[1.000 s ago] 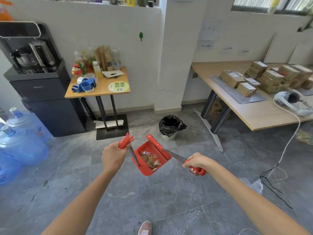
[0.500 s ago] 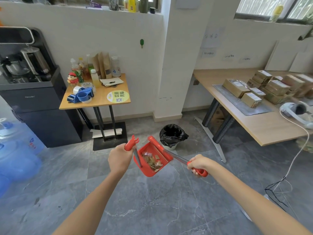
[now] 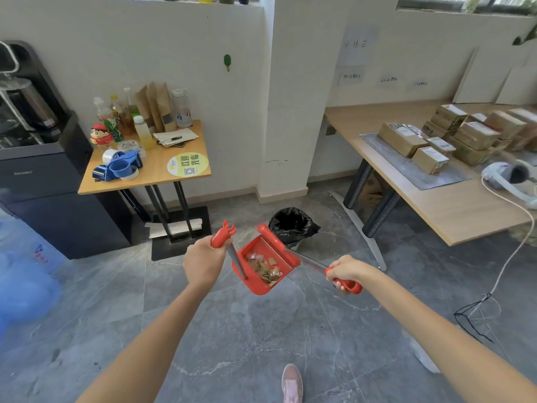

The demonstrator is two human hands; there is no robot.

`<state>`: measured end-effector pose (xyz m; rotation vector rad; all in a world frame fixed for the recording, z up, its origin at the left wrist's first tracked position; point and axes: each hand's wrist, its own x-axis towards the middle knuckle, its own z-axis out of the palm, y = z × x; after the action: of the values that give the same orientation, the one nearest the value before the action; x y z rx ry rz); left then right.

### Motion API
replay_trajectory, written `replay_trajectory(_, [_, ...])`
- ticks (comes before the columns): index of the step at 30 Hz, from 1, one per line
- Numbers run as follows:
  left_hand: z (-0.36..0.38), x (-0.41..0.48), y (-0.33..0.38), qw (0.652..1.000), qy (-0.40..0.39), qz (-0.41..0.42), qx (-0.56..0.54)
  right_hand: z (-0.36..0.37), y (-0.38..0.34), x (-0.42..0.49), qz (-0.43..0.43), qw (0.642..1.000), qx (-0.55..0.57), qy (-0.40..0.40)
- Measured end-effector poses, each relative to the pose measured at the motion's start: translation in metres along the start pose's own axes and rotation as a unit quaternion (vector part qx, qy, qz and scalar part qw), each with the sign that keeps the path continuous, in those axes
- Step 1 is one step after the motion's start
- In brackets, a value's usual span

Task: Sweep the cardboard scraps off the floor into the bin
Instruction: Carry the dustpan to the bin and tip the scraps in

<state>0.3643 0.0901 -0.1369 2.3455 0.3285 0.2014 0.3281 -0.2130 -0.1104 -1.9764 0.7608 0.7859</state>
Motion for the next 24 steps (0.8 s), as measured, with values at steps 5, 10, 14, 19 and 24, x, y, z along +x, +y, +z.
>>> replay_trajectory(5, [0.023,0.023,0.021,1.0,0.007,-0.014,0.01,-0.03,-0.011,0.031,0.003,0.999,-0.022,-0.024])
replay_trajectory(10, [0.047,0.058,0.047,0.999,0.011,-0.027,0.03,-0.067,-0.031,0.069,-0.006,0.998,-0.033,-0.049])
replay_trajectory(14, [0.063,0.081,0.066,0.999,0.015,-0.029,0.025,-0.093,-0.046,0.102,-0.014,0.997,-0.044,-0.061])
replay_trajectory(19, [0.072,0.109,0.093,0.999,0.031,-0.027,0.016,-0.119,-0.066,0.129,-0.024,0.997,-0.037,-0.069])
replay_trajectory(24, [0.075,0.142,0.12,0.998,0.044,-0.012,0.035,-0.141,-0.083,0.146,-0.04,0.996,-0.009,-0.08])
